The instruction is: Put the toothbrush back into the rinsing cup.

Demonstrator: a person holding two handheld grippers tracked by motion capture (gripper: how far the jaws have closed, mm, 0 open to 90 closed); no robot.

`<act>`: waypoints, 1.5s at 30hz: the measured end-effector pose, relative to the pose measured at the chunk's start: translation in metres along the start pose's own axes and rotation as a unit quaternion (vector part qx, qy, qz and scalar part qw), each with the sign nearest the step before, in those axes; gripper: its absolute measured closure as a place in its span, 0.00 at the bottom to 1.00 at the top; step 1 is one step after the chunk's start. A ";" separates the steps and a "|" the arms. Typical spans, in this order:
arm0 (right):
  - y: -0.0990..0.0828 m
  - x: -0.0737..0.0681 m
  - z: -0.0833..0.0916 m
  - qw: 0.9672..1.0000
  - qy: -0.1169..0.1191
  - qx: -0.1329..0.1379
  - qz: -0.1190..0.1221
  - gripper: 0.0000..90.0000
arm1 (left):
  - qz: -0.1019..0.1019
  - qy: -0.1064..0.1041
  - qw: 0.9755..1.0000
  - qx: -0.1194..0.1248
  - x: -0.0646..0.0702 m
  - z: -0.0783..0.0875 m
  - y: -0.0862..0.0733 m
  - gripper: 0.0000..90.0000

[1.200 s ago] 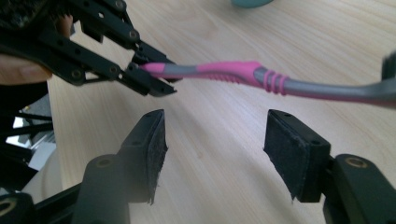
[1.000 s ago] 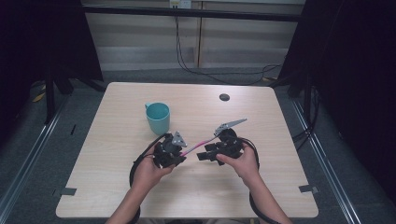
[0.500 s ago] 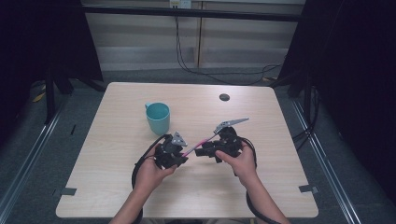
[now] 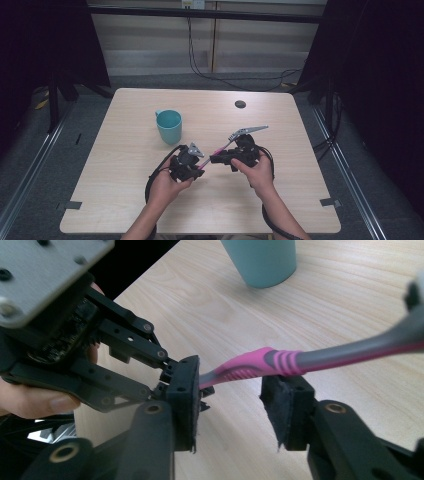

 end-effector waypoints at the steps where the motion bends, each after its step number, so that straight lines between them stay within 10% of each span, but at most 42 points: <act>1: 0.000 0.000 0.000 1.000 -0.001 0.000 0.000 0.69 | -0.001 0.000 1.000 0.000 0.000 -0.001 0.000 0.90; 13: 0.003 0.000 0.000 0.999 0.014 0.032 -0.017 0.80 | 0.033 -0.008 0.999 -0.004 0.006 -0.005 0.004 0.90; 25: 0.006 -0.004 0.002 0.998 0.041 0.049 -0.022 0.90 | 0.024 -0.030 0.999 0.008 0.014 -0.011 0.008 0.86; 31: 0.005 0.002 0.010 0.998 0.031 0.052 -0.024 0.91 | 0.030 -0.038 0.998 0.027 0.011 -0.008 0.008 0.64; 45: 0.004 0.002 0.017 0.999 0.013 0.033 -0.006 0.91 | 0.051 -0.040 0.994 0.085 -0.012 0.032 0.007 0.59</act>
Point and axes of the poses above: each handheld gripper's, and its own axes: z roughly backward along the jaws, y roughly out of its top, x roughly to its right, the point moved 1 cm from there along -z, roughly forward along the jaws, and after that the axes turned 4 degrees about -x, right-handed, at the moved point
